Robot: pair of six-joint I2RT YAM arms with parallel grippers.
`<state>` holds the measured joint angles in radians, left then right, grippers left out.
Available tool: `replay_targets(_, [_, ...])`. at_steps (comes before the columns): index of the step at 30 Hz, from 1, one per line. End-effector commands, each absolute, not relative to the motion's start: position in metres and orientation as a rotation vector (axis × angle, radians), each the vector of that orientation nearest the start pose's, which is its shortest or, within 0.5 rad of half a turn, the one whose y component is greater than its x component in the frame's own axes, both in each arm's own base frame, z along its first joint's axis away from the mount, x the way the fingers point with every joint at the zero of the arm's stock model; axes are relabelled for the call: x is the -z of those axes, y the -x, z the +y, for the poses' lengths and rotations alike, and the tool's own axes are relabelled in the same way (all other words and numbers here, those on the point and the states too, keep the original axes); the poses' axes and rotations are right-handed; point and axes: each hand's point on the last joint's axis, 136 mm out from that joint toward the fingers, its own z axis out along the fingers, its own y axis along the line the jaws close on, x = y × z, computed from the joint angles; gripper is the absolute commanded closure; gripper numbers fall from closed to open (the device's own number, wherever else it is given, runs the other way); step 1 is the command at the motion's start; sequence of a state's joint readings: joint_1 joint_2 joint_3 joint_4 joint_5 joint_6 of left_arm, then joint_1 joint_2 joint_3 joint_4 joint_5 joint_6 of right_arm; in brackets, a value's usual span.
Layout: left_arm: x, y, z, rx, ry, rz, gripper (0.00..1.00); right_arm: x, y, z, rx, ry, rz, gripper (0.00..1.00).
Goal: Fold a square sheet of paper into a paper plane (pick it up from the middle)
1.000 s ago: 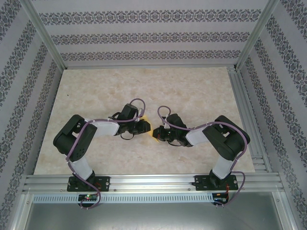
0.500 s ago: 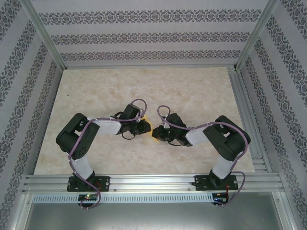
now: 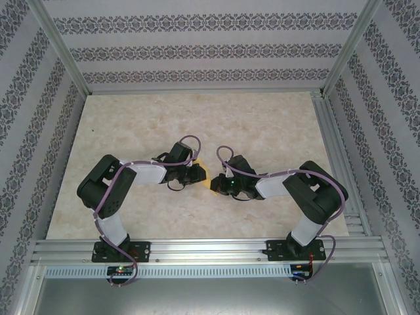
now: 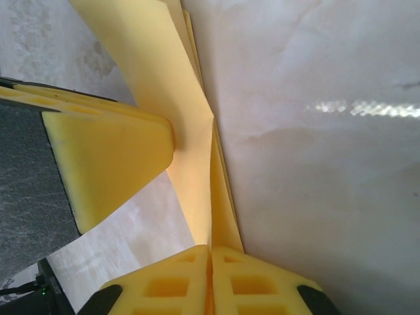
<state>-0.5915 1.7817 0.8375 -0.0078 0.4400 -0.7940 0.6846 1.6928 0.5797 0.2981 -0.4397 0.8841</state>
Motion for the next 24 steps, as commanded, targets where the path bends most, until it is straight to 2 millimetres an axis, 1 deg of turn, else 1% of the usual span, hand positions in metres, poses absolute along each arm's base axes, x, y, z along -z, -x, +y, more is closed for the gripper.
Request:
replay_targets(1, [0.000,-0.288,-0.272,0.911,0.149,2.831,0.81,0.007,-0.224,0.275,-1.079,-0.046,2.784,0.94])
replay_targets(5, [0.000,-0.288,-0.270,0.893,0.158,2.835,0.81,0.016,-0.219,0.271,-1.058,-0.061,2.835,0.95])
replay_targets(9, [0.002,-0.287,-0.269,0.888,0.160,2.840,0.81,0.005,-0.220,0.271,-1.065,-0.041,2.818,0.90])
replay_targets(11, [0.001,-0.288,-0.269,0.886,0.162,2.838,0.81,-0.001,-0.220,0.267,-1.033,-0.025,2.818,0.87])
replay_targets(13, [0.002,-0.288,-0.269,0.885,0.164,2.838,0.81,-0.001,-0.217,0.262,-0.994,-0.016,2.829,0.87])
replay_targets(15, [0.001,-0.289,-0.270,0.887,0.166,2.837,0.81,0.004,-0.214,0.257,-0.969,-0.015,2.846,0.88])
replay_targets(20, [0.003,-0.289,-0.270,0.884,0.166,2.843,0.81,0.017,-0.209,0.252,-0.927,-0.025,2.884,0.94])
replay_targets(22, [0.003,-0.289,-0.269,0.879,0.168,2.845,0.81,0.019,-0.208,0.249,-0.888,-0.028,2.897,0.96])
replay_targets(24, [0.004,-0.289,-0.269,0.875,0.171,2.848,0.81,0.017,-0.209,0.248,-0.868,-0.020,2.894,0.96])
